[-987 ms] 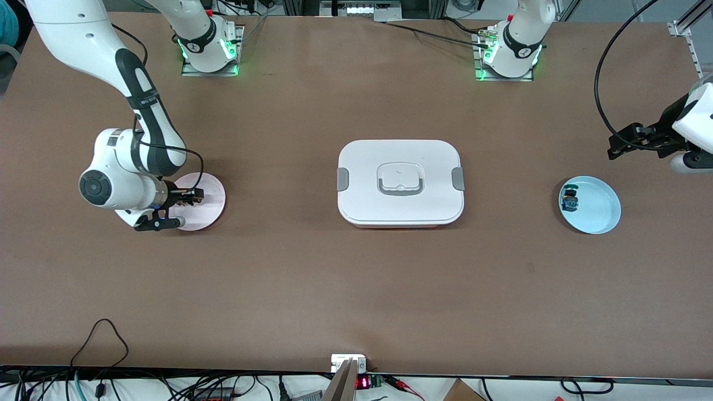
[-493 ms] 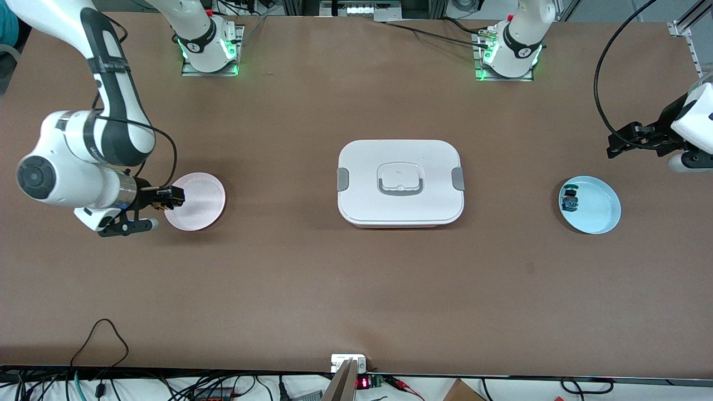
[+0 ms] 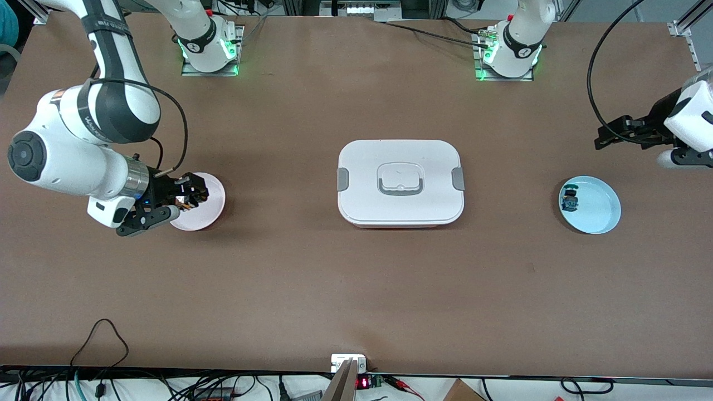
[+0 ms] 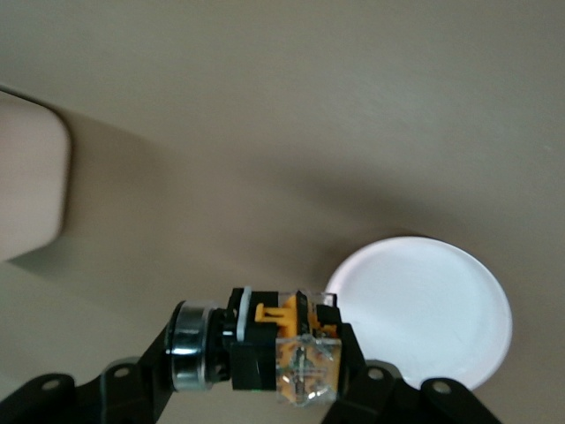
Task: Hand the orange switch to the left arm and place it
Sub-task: 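Lift the orange switch off the white plate with the right gripper, then carry the switch over the box while the left gripper reaches in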
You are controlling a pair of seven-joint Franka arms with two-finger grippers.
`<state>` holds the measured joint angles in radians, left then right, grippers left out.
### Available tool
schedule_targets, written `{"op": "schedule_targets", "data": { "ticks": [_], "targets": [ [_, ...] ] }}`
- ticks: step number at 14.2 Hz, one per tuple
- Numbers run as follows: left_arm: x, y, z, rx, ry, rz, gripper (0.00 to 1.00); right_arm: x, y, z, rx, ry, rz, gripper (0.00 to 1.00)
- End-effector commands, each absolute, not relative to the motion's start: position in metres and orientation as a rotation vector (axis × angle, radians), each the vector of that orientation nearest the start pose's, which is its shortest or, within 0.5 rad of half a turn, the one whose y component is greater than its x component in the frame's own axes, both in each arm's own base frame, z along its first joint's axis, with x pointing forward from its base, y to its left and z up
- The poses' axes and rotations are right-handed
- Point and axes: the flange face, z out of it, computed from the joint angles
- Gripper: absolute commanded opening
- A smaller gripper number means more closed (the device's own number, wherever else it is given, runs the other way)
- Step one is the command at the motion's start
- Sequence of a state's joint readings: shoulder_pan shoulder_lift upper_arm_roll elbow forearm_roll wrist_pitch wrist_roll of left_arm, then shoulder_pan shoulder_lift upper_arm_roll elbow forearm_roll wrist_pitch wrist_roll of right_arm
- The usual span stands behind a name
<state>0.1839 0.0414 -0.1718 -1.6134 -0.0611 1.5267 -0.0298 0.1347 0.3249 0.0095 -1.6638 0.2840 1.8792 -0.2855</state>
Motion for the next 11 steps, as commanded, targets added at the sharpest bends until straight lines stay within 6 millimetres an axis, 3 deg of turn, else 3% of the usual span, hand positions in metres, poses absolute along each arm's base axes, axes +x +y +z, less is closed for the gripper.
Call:
{"op": "schedule_targets", "data": {
  "ticks": [1, 3, 8, 11],
  "targets": [
    [0.559, 0.003, 0.584, -3.254, -0.054, 0.245, 1.0, 0.633, 0.114, 0.434, -2.67, -0.532, 0.065, 0.08],
    [0.556, -0.003, 0.58, -3.314, -0.051, 0.319, 1.0, 0.635, 0.117, 0.437, -2.558, -0.601, -0.005, 0.07],
    [0.54, -0.022, 0.549, -3.455, 0.003, 0.816, 1.0, 0.637, 0.152, 0.452, -2.204, -0.969, -0.292, 0.08],
    [0.551, -0.039, 0.521, -3.595, 0.023, 1.033, 1.0, 0.631, 0.195, 0.46, -1.95, -1.132, -0.472, 0.08]
  ]
}}
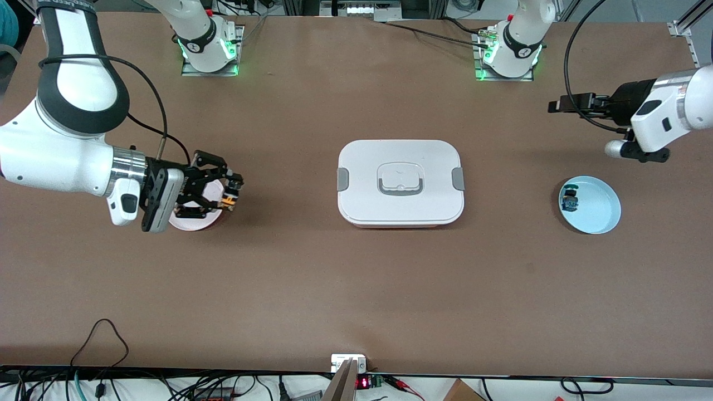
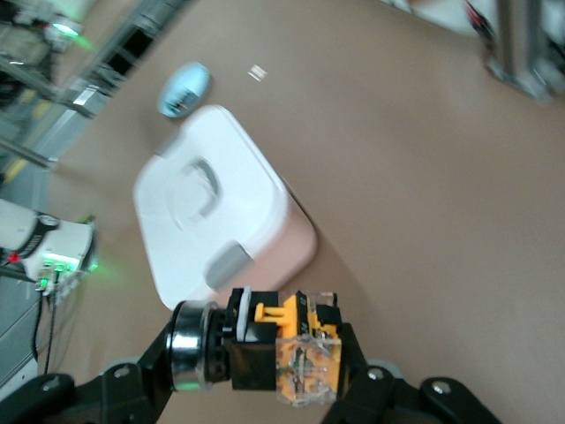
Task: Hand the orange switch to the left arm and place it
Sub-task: 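Carry the switch over the box while the left gripper reaches in, then close the left gripper on the switch held by the right gripper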
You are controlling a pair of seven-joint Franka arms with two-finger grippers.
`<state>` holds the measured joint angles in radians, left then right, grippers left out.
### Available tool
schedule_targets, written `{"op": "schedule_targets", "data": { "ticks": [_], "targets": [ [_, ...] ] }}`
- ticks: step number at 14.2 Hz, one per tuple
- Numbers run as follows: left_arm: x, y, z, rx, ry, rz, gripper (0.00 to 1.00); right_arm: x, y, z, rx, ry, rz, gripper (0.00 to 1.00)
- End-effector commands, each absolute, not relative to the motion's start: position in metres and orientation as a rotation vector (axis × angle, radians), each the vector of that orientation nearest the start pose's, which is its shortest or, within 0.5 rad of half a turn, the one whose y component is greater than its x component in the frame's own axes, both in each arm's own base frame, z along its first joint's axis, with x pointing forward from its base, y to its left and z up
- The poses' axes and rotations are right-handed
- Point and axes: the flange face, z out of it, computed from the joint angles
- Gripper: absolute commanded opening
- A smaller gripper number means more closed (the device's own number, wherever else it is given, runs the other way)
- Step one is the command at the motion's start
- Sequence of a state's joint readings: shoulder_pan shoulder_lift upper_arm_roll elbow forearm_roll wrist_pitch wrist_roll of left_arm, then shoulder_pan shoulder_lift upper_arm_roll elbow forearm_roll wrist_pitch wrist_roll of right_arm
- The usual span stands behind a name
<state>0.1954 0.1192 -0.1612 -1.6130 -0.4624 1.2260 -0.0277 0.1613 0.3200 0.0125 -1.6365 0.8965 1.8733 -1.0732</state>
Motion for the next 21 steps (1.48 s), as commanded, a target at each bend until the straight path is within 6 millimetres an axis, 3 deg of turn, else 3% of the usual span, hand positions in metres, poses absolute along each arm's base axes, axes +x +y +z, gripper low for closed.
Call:
{"op": "schedule_targets", "data": {
  "ticks": [1, 5, 7, 8, 10, 12, 13, 15, 17, 21],
  "targets": [
    [0.557, -0.045, 0.509, -3.641, 0.018, 1.102, 1.0, 0.626, 0.218, 0.462, -1.867, -1.163, -0.513, 0.08],
    [0.574, -0.076, 0.491, -3.917, -0.033, 1.32, 1.0, 0.613, 0.296, 0.458, -1.549, -1.061, -0.711, 0.15],
    [0.583, -0.084, 0.492, -4.096, -0.173, 1.327, 1.0, 0.606, 0.326, 0.465, -1.427, -0.987, -0.811, 0.08],
    [0.588, -0.088, 0.496, -4.165, -0.225, 1.307, 1.0, 0.607, 0.329, 0.466, -1.43, -0.984, -0.856, 0.01],
    [0.595, -0.096, 0.493, -4.252, -0.391, 1.239, 1.0, 0.606, 0.341, 0.469, -1.462, -1.008, -0.912, 0.0],
    [0.594, -0.126, 0.484, -4.295, -0.537, 1.22, 1.0, 0.601, 0.36, 0.48, -1.457, -1.031, -0.935, 0.0],
    [0.593, -0.139, 0.48, -4.303, -0.62, 1.158, 1.0, 0.596, 0.373, 0.478, -1.458, -1.041, -0.93, 0.0],
    [0.591, -0.184, 0.475, -4.308, -0.67, 1.063, 1.0, 0.586, 0.402, 0.472, -1.446, -1.057, -0.908, 0.0],
    [0.59, -0.215, 0.475, -4.33, -0.742, 0.993, 1.0, 0.582, 0.414, 0.468, -1.432, -1.057, -0.895, 0.0],
    [0.591, -0.226, 0.48, -4.352, -0.798, 0.949, 1.0, 0.568, 0.44, 0.468, -1.399, -1.046, -0.873, 0.0]
  ]
}}
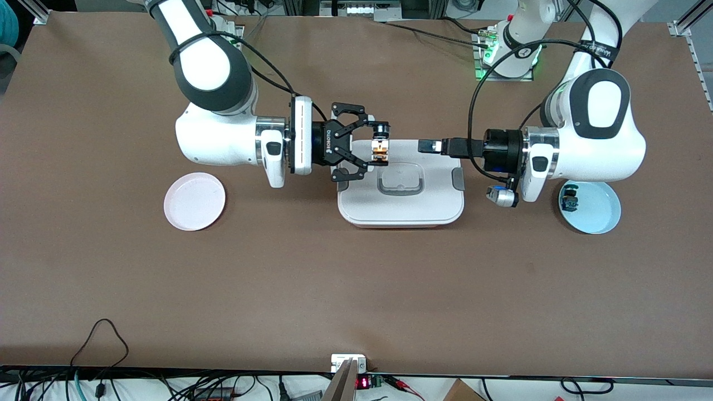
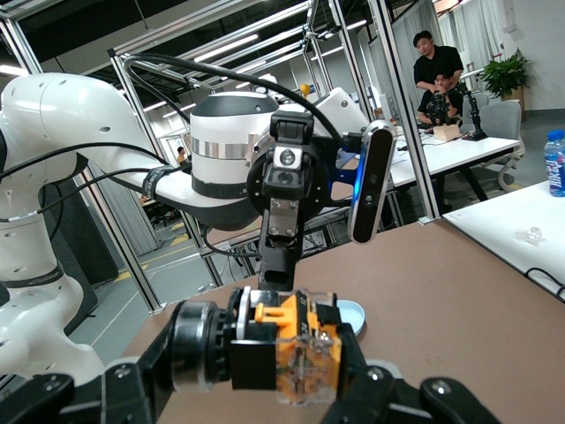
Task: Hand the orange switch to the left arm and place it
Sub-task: 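Close the left gripper on the switch held by the right gripper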
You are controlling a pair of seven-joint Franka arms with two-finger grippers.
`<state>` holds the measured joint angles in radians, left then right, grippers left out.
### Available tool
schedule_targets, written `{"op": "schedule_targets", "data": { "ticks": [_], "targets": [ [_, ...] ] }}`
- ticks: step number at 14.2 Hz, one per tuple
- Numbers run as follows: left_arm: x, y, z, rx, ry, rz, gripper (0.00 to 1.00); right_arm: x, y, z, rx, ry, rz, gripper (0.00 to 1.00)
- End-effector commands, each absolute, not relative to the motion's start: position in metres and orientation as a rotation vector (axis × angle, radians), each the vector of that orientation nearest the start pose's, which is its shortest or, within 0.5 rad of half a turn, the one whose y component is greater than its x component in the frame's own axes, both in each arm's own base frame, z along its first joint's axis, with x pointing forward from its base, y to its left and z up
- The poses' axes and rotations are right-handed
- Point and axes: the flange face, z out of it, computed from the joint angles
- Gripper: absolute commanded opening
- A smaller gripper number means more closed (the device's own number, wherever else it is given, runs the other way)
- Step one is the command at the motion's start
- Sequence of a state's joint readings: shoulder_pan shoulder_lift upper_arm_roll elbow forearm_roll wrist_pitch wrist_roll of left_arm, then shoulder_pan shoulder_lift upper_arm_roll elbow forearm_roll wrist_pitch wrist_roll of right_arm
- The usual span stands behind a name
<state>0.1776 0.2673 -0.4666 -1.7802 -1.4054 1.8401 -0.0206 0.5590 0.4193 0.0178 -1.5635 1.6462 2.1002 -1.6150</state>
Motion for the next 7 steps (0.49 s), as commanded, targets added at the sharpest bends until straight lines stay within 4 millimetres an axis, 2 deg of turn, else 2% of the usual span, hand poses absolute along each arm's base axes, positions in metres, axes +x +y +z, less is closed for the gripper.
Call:
{"op": "schedule_targets", "data": {
  "ticks": [1, 3, 7],
  "targets": [
    [0.589, -0.235, 0.477, 1.704, 0.325, -0.355, 1.0, 0.566, 0.442, 0.468, -1.392, -1.037, -0.873, 0.0],
    [0.584, -0.261, 0.473, 1.727, 0.344, -0.331, 1.0, 0.565, 0.444, 0.468, -1.39, -1.036, -0.872, 0.0],
    [0.581, -0.269, 0.474, 1.715, 0.352, -0.347, 0.99, 0.561, 0.449, 0.468, -1.386, -1.04, -0.865, 0.0]
  ]
}}
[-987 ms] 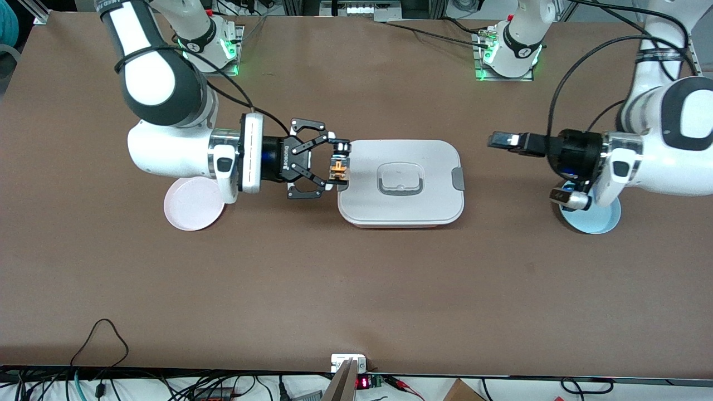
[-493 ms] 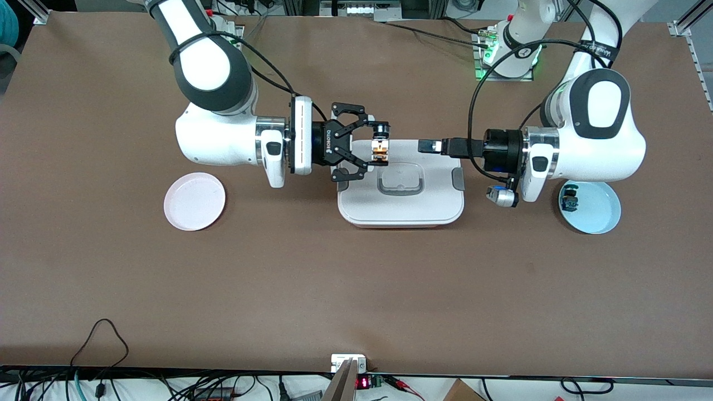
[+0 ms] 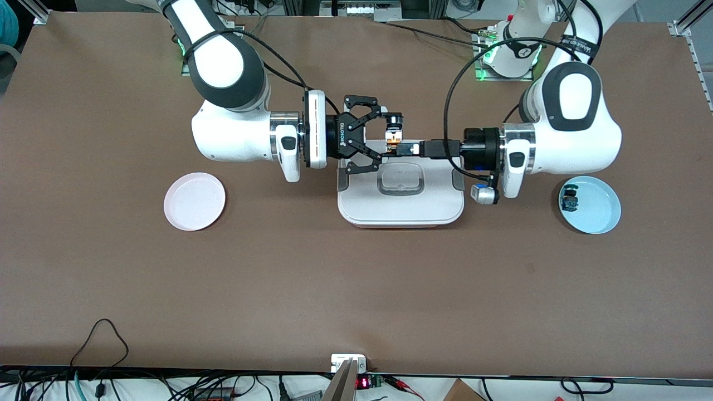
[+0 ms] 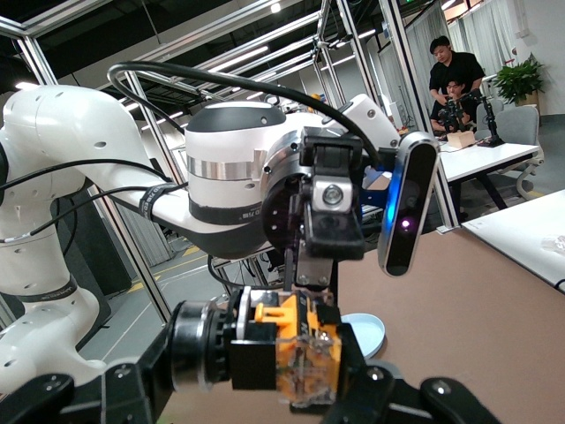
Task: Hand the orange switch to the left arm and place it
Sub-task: 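Close the left gripper on the switch held by the right gripper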
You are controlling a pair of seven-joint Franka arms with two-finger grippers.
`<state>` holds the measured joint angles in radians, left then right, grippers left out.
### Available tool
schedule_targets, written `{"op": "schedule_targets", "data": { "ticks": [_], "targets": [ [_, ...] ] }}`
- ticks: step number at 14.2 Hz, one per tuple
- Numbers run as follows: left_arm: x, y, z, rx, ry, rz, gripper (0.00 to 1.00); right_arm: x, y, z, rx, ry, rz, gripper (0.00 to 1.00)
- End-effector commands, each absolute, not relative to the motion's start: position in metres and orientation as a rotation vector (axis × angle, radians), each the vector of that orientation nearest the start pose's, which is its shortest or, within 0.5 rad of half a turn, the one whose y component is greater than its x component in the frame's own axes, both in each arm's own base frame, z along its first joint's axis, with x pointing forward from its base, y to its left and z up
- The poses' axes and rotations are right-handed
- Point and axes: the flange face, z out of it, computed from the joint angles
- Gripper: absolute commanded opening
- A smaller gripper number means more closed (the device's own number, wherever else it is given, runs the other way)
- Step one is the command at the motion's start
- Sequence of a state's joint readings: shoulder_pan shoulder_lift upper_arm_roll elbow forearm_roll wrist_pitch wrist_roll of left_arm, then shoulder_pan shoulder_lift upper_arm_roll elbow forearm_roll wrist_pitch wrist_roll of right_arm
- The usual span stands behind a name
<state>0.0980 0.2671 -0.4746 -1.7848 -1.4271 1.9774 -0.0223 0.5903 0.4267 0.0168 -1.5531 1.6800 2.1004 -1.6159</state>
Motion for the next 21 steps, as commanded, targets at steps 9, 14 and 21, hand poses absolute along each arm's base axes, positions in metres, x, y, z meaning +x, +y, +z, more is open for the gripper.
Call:
{"op": "schedule_targets", "data": {
  "ticks": [9, 14, 21],
  "targets": [
    [0.572, -0.27, 0.474, 1.7, 0.317, -0.406, 0.7, 0.558, 0.453, 0.467, -1.383, -1.048, -0.861, 0.0],
    [0.569, -0.267, 0.483, 1.692, 0.303, -0.436, 0.38, 0.557, 0.453, 0.465, -1.383, -1.048, -0.859, 0.0],
    [0.57, -0.267, 0.48, 1.695, 0.295, -0.428, 0.22, 0.558, 0.451, 0.463, -1.387, -1.052, -0.863, 0.01]
  ]
}}
